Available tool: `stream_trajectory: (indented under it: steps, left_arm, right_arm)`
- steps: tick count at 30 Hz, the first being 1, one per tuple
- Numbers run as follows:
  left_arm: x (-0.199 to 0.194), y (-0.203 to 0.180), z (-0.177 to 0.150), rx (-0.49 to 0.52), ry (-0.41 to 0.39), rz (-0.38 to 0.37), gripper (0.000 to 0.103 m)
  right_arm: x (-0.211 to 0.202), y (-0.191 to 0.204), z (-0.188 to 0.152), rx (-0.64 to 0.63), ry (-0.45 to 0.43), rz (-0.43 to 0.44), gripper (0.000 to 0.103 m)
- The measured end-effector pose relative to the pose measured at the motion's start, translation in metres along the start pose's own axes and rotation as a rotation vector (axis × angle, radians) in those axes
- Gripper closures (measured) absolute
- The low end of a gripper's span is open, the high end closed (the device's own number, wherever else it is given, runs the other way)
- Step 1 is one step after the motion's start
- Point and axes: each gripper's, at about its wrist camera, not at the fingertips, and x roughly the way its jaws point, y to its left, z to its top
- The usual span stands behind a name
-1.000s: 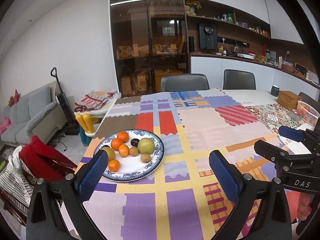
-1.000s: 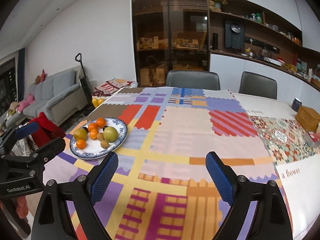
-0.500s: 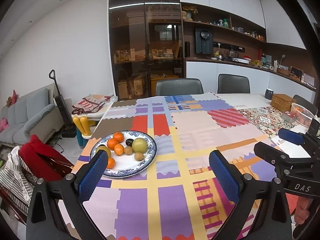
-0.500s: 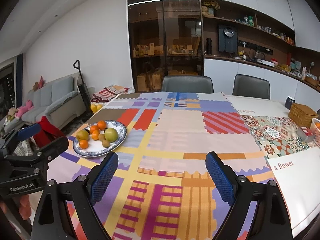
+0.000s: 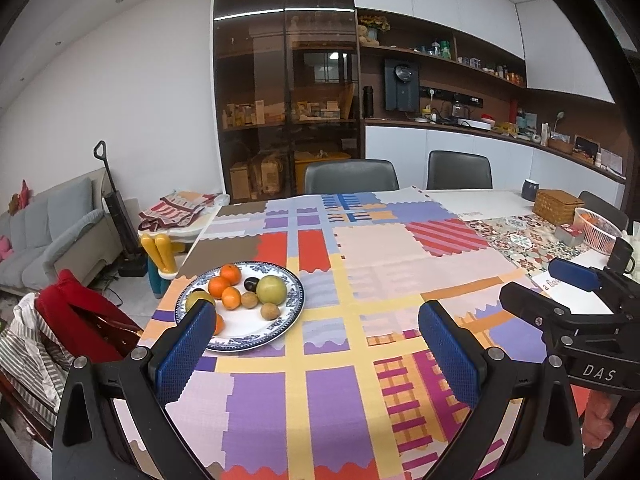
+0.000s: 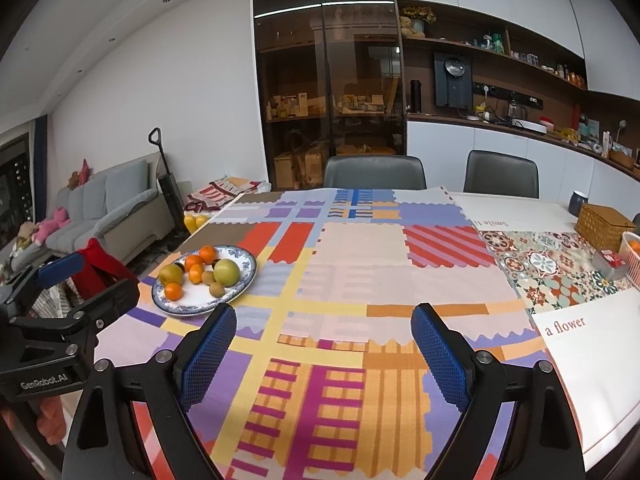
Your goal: Organize fruits
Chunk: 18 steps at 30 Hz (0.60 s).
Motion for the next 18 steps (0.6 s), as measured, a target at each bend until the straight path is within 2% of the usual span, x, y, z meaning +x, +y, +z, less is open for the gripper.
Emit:
stream_trajectory:
  steps: [18]
  left_arm:
    - [0.013,0.0,-0.007,-0.003,0.044,-0.004,0.0]
  right_arm:
    - [0.012,-0.002,-0.005,0.014,0.038,0.005,0.013]
